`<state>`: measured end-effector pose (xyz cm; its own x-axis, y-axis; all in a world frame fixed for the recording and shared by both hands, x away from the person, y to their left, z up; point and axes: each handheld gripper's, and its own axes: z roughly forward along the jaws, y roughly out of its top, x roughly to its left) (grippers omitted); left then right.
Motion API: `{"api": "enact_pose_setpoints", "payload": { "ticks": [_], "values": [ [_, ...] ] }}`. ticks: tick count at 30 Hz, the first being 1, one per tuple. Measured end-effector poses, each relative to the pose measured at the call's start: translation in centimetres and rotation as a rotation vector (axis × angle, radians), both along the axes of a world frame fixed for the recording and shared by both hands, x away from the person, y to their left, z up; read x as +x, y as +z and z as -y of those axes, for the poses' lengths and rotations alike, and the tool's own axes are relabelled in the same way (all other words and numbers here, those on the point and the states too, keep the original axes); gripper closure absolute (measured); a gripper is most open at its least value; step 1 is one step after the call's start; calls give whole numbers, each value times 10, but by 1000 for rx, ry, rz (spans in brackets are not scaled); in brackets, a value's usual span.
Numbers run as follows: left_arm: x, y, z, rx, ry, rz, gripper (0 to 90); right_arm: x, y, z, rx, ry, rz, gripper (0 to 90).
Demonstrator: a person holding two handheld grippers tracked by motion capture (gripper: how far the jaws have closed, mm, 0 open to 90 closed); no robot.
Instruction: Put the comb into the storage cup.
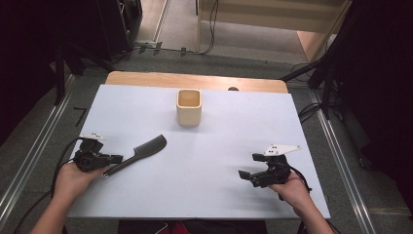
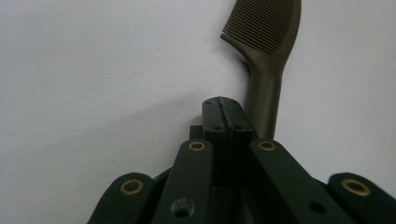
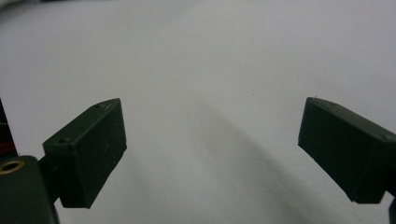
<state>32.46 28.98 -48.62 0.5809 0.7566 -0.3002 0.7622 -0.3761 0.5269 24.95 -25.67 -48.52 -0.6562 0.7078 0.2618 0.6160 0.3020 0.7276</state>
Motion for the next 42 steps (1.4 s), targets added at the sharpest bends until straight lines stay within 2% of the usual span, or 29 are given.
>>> {"api": "enact_pose_setpoints", "payload": {
  "ticks": [8,13,17,20,22,23,24,29,36,40,42],
  "values": [
    [0,-1,3,-12,-14,-11,900,1,0,-1,-2,2,1,61],
    [0,0,2,-14,9,-8,886,0,0,-1,-2,2,2,61],
    [-3,11,3,-28,30,45,804,1,0,0,1,2,3,61],
    [-6,20,6,-65,22,86,734,0,0,0,1,-1,0,61],
    [-8,25,8,-100,0,113,696,0,0,0,0,0,2,61],
    [-8,25,8,-100,0,113,665,0,0,0,0,0,2,61],
    [-10,29,11,-125,-16,131,645,-1,0,1,2,-1,2,61],
    [-14,32,20,-167,-63,180,510,-3,0,3,2,-10,3,61],
    [-22,34,32,-202,-111,222,393,-6,0,5,2,-16,1,61],
    [-26,33,38,-209,-128,225,363,-8,0,7,3,-24,4,61],
    [-28,32,39,-230,-130,223,362,-9,-1,8,4,-29,6,61]
  ]
}}
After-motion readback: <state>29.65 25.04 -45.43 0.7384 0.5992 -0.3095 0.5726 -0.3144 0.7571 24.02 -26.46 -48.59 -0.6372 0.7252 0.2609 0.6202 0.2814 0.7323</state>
